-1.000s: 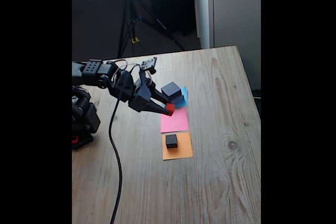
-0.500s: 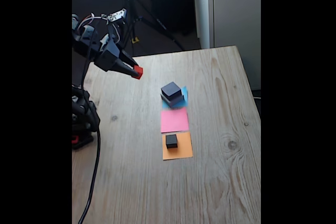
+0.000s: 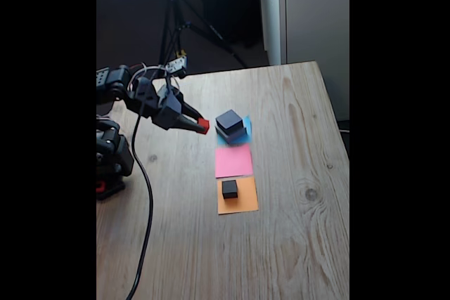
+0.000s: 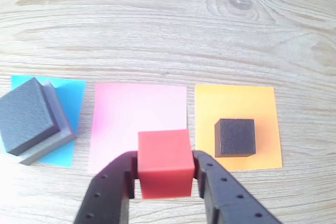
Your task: Tower of hanoi
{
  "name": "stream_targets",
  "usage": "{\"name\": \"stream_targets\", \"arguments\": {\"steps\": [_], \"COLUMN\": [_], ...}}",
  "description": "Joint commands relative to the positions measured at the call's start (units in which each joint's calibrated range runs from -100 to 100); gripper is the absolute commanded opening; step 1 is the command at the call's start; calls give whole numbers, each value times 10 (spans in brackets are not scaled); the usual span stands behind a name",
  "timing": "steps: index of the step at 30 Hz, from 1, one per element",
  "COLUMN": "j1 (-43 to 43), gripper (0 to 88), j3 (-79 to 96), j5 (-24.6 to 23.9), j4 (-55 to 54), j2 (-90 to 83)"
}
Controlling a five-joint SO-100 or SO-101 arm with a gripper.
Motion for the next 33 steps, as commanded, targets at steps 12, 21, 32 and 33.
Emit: {"name": "stream_targets", "arguments": {"steps": [12, 21, 32, 33], "j1": [-22, -41, -44, -40], "gripper": [58, 66, 68, 68], "j3": [276, 277, 270, 268], "j5": [7, 7, 7, 7], "j4": [-514, -684, -926, -937], "j2": [148, 301, 492, 505]}}
